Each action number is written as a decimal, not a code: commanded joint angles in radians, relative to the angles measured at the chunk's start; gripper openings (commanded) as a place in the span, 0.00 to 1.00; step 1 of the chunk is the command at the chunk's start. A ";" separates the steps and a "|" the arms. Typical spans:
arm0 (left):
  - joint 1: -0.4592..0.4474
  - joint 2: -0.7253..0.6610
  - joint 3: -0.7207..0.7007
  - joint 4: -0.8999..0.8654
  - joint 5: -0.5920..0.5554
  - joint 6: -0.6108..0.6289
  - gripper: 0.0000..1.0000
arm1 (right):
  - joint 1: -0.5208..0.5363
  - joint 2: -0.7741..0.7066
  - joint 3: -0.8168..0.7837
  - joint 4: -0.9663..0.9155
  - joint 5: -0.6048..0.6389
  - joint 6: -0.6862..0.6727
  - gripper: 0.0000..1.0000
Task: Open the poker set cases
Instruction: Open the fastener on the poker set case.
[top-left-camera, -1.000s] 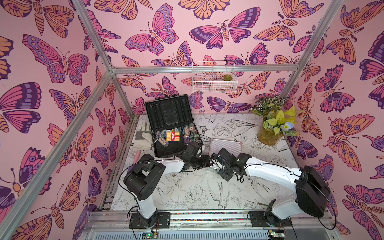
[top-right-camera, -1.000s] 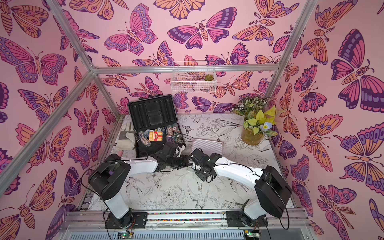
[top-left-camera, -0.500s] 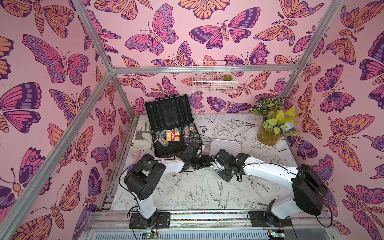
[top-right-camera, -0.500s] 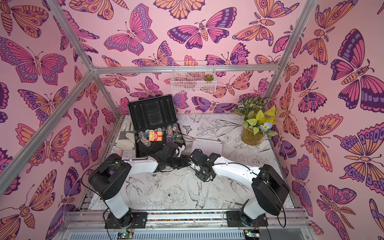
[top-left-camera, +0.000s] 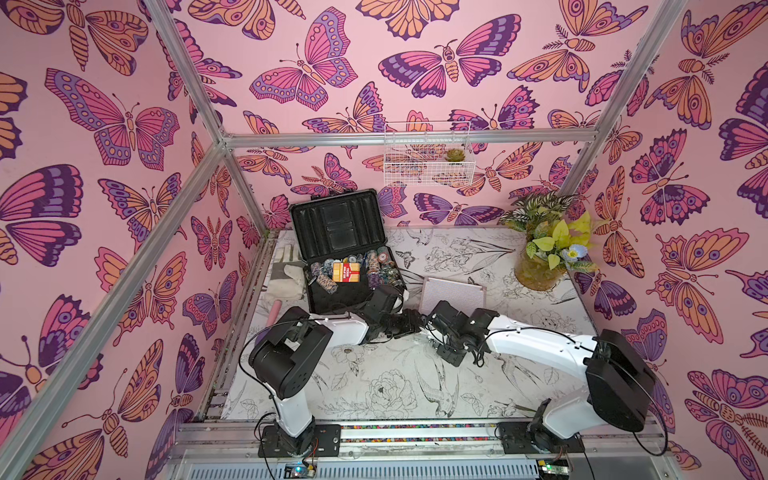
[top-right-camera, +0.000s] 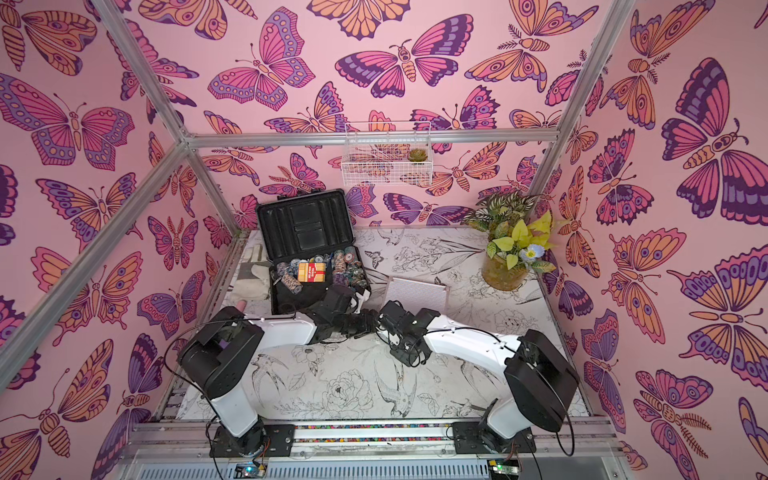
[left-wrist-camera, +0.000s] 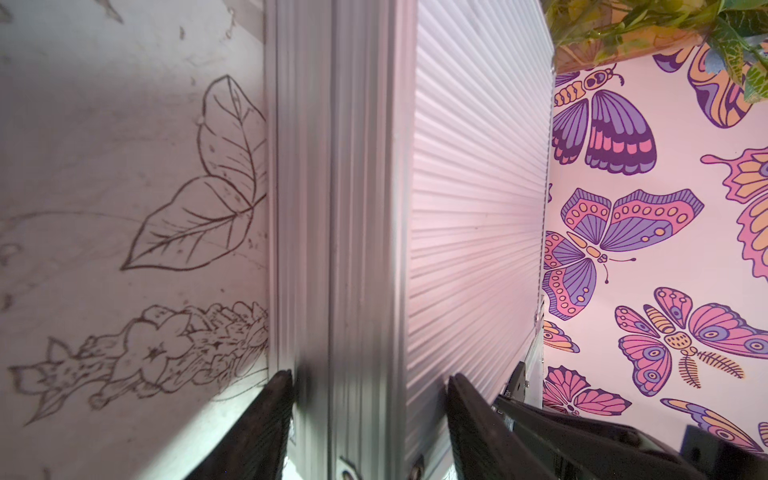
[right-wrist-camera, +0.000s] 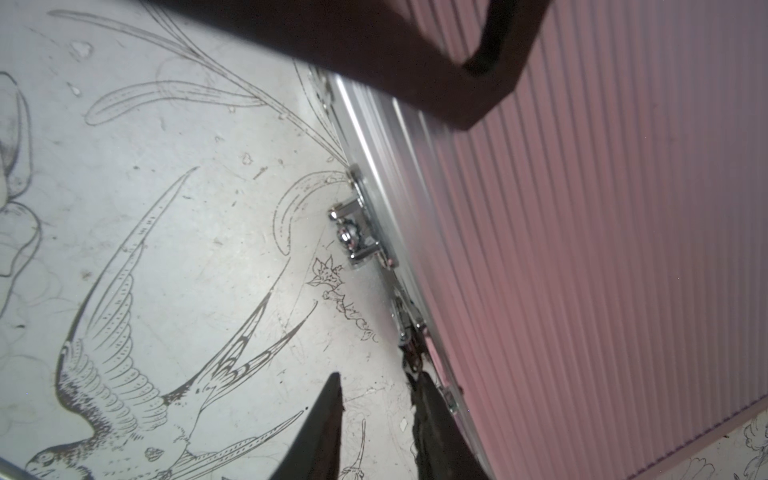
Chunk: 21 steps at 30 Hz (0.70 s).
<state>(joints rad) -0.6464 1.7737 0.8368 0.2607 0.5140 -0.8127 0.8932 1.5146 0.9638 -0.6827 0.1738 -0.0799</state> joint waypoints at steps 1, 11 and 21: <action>-0.002 0.046 -0.030 -0.038 -0.006 -0.005 0.60 | 0.036 -0.019 -0.008 0.006 -0.075 -0.003 0.32; -0.002 0.047 -0.033 -0.033 -0.003 -0.009 0.60 | 0.055 -0.017 -0.026 0.002 -0.104 0.032 0.30; -0.002 0.052 -0.033 -0.023 0.001 -0.016 0.60 | 0.090 -0.010 -0.048 0.001 -0.097 0.063 0.30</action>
<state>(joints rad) -0.6456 1.7847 0.8333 0.2905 0.5262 -0.8204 0.9627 1.5066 0.9436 -0.6792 0.1444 -0.0456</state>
